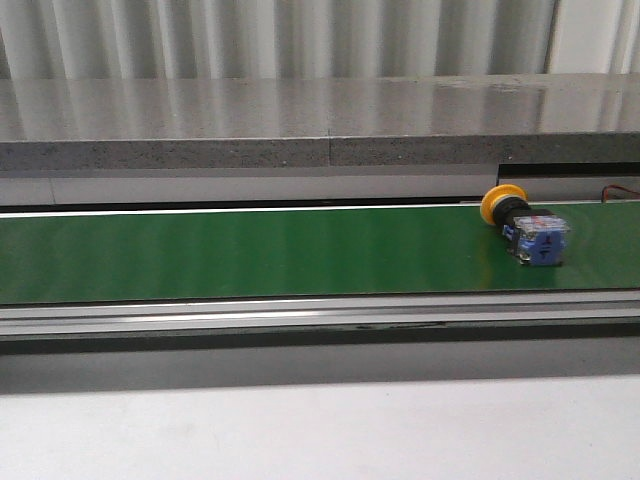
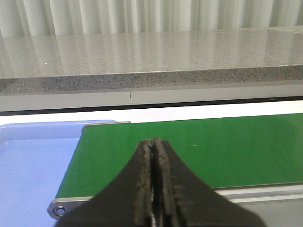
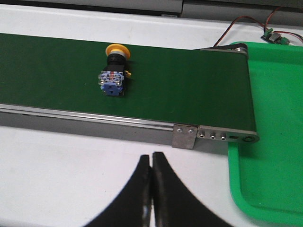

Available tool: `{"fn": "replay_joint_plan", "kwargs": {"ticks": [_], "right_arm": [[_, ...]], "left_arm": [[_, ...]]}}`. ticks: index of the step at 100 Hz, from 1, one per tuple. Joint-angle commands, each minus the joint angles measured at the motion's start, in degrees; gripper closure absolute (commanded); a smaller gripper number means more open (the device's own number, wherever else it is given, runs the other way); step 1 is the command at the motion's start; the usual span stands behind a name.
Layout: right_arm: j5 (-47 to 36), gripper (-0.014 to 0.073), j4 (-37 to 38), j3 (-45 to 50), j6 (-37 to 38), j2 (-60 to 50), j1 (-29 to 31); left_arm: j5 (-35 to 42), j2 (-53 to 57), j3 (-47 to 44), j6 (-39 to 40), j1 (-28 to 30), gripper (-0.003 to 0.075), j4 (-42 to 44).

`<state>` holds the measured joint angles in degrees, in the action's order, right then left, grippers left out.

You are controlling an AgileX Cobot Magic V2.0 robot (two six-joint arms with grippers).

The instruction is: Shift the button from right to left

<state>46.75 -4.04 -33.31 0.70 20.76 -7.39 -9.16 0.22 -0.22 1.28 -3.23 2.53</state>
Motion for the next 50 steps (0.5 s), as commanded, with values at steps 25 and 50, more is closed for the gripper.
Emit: {"fn": "replay_joint_plan", "kwargs": {"ticks": [25,50], "right_arm": [[-13.9,0.0660,0.5,5.3,-0.7,-1.5,0.1],[-19.2,0.0660,0.5,8.6,-0.7,-1.5,0.1]], "left_arm": [[4.2,1.9,-2.2,-0.1,0.1,0.0741,-0.5],[4.8,1.9,-2.2,-0.1,0.1,0.0741,-0.5]]}}
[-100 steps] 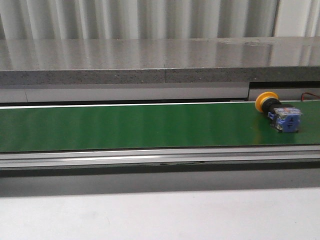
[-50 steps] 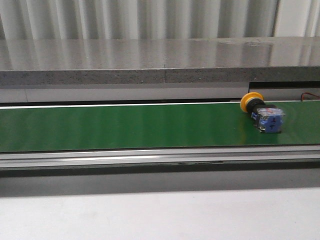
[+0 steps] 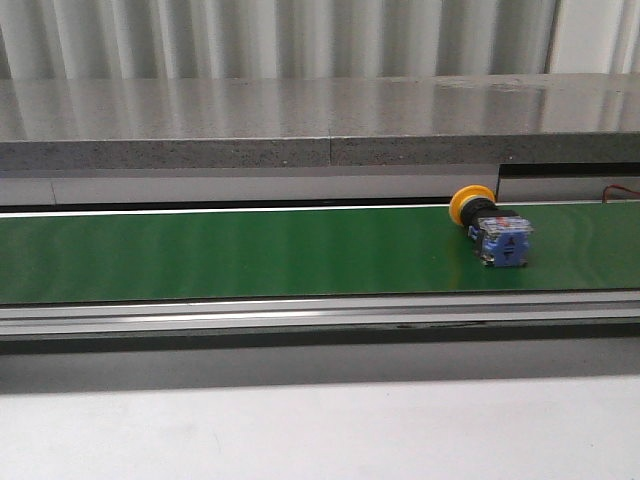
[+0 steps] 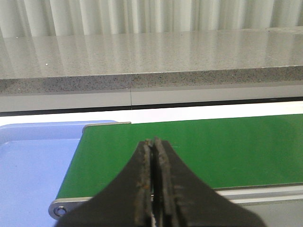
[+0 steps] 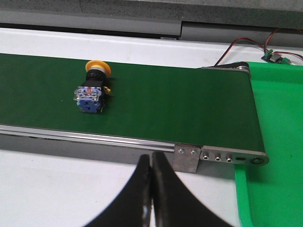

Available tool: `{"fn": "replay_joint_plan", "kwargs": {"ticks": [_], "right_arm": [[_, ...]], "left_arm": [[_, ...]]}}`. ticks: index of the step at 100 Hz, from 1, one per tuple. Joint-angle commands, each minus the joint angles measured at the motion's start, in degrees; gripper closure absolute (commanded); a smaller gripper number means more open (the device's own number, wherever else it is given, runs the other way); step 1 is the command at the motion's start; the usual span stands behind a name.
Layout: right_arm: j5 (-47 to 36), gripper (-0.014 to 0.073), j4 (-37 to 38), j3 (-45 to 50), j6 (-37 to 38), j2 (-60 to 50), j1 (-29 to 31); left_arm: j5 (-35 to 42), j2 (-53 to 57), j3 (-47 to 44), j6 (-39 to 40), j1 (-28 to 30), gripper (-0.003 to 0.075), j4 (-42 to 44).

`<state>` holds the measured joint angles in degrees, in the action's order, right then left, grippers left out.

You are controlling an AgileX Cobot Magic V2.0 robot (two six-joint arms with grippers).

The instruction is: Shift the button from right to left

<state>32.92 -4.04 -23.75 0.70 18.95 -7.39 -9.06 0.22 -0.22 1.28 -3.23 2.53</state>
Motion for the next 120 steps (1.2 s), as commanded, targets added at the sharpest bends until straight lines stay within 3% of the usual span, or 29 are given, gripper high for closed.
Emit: {"fn": "replay_joint_plan", "kwargs": {"ticks": [1,26,68,108,114,120], "right_arm": [[-5.3,0.0660,0.5,-1.0,-0.7,0.3,0.1],[-5.3,0.0660,0.5,-0.9,-0.7,0.3,0.1],[-5.3,0.0660,0.5,-0.9,-0.7,0.3,0.1],[-5.3,0.0660,0.5,-0.9,-0.7,0.3,0.1],[-5.3,0.0660,0.5,-0.9,-0.7,0.3,0.1],[-5.3,0.0660,0.5,-0.9,-0.7,0.3,0.1]], "left_arm": [[4.7,1.9,-2.2,-0.1,0.1,0.0741,-0.5],[9.1,1.9,-1.0,-0.1,0.0,0.0741,-0.8],[2.4,-5.7,13.1,-0.1,0.0,0.0741,4.5],[-18.3,-28.0,32.1,-0.1,0.0,0.0736,3.4],[-20.4,-31.2,34.1,-0.1,0.0,0.0696,3.0],[-22.1,-33.7,35.5,-0.1,0.0,0.0596,2.3]]}}
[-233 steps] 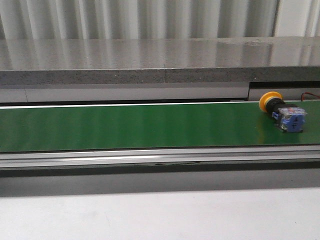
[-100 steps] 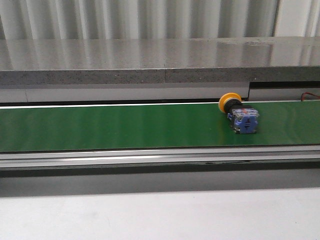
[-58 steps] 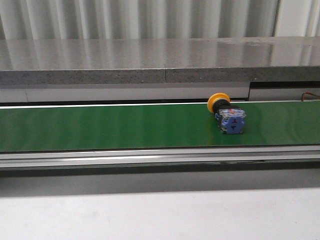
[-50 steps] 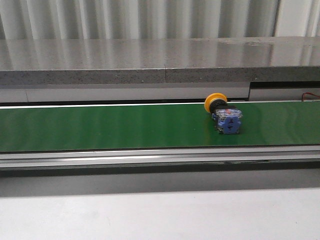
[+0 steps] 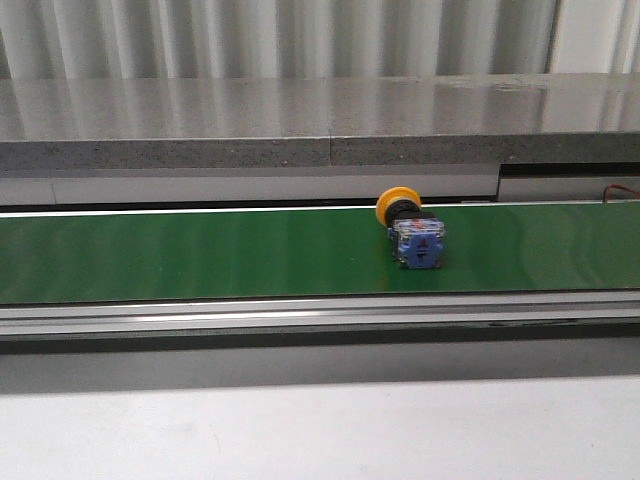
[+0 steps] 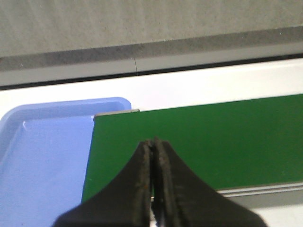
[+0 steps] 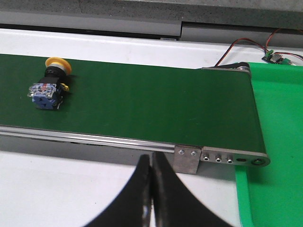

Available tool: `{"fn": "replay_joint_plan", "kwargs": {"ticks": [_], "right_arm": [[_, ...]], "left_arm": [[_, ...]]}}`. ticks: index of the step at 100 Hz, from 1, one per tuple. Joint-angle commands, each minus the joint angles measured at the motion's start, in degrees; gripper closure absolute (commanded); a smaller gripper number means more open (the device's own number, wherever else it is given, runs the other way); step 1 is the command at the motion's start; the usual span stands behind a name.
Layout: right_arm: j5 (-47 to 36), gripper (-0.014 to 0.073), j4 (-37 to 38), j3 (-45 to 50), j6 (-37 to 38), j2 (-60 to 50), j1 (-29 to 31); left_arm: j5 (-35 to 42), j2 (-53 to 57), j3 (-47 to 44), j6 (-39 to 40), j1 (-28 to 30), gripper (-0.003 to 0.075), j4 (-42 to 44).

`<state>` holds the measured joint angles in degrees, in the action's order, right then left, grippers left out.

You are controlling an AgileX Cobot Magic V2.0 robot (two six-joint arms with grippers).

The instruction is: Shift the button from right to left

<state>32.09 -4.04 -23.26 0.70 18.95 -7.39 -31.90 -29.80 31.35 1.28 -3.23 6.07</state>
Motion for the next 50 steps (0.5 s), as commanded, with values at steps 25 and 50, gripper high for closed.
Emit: {"fn": "replay_joint_plan", "kwargs": {"ticks": [25,50], "right_arm": [[-4.5,0.0660,0.5,-1.4,-0.7,0.3,0.1],[-4.5,0.0660,0.5,-1.4,-0.7,0.3,0.1]], "left_arm": [[-0.1,-9.3,6.4,-0.1,0.0,0.0062,-2.4],[1.8,-9.8,6.4,-0.1,0.0,0.0075,-2.0]]}}
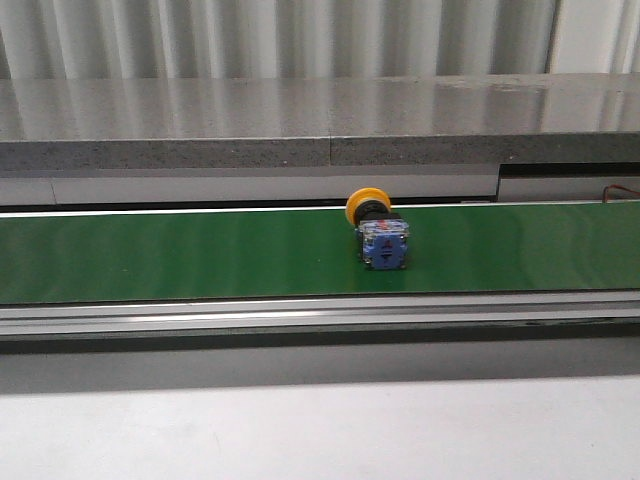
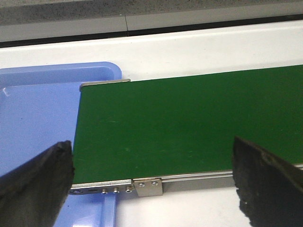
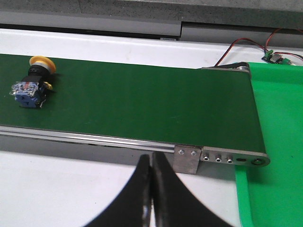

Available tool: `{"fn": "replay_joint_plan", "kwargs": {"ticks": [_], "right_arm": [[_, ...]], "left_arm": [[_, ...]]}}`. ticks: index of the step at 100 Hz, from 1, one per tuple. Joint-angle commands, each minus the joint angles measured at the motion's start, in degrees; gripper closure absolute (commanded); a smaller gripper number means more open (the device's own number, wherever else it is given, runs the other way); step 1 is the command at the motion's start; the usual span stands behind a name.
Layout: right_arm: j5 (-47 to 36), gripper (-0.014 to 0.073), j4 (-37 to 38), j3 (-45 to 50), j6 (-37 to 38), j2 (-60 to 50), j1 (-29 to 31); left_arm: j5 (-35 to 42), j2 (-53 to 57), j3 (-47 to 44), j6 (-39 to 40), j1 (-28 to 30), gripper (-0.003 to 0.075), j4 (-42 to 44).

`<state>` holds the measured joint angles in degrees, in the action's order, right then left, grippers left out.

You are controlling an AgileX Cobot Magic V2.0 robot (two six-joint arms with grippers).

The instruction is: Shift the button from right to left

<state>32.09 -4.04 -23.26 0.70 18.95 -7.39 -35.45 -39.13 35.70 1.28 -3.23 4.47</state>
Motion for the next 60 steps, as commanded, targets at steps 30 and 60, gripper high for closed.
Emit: {"fn": "replay_joint_plan", "kwargs": {"ticks": [30,60], "right_arm": [[-4.5,0.0660,0.5,-1.4,-0.7,0.3,0.1],[-4.5,0.0660,0.5,-1.4,-0.7,0.3,0.1]], "left_arm": [[1.4,-3.4,5.0,-0.1,0.0,0.0106,-6.6],[-7.1,-15.9,12.9,-1.9,-4.8,0.0106,-11.6]]}}
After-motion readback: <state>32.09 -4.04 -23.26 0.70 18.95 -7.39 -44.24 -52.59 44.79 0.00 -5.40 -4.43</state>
